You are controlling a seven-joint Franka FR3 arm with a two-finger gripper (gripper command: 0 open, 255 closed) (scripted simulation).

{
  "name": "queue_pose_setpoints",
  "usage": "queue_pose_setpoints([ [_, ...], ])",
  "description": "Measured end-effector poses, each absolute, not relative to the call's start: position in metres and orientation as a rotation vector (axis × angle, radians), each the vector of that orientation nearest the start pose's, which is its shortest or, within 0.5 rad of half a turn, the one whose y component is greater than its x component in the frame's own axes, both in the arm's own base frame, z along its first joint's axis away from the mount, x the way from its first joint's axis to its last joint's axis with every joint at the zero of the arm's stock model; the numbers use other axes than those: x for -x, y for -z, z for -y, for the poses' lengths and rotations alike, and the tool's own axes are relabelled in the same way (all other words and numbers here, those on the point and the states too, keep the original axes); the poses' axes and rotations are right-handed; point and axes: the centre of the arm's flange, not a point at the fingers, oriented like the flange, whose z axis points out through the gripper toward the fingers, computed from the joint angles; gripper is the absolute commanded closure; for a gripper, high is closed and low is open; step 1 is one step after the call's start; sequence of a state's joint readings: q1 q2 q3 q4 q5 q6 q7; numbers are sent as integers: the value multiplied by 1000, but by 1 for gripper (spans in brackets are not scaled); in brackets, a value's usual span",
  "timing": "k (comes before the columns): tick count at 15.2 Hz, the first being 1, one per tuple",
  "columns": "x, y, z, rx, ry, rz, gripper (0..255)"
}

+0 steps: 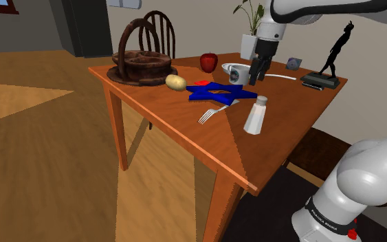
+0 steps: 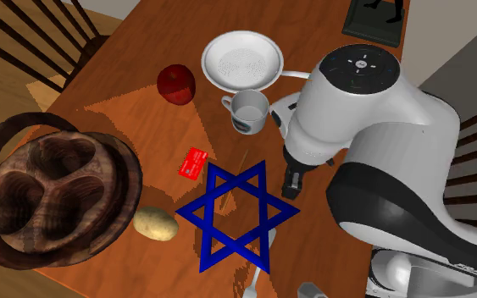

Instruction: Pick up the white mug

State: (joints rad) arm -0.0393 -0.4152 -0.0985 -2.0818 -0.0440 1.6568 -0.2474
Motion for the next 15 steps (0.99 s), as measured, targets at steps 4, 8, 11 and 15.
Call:
queue_pose_setpoints([
  [4, -466, -598, 92, 3152, -11, 218, 0],
  [8, -508, -605, 116, 3166, -2, 243, 0],
  [11, -542, -606, 132, 3176, 4, 262, 0],
  [15, -564, -600, 142, 3182, 7, 275, 0],
])
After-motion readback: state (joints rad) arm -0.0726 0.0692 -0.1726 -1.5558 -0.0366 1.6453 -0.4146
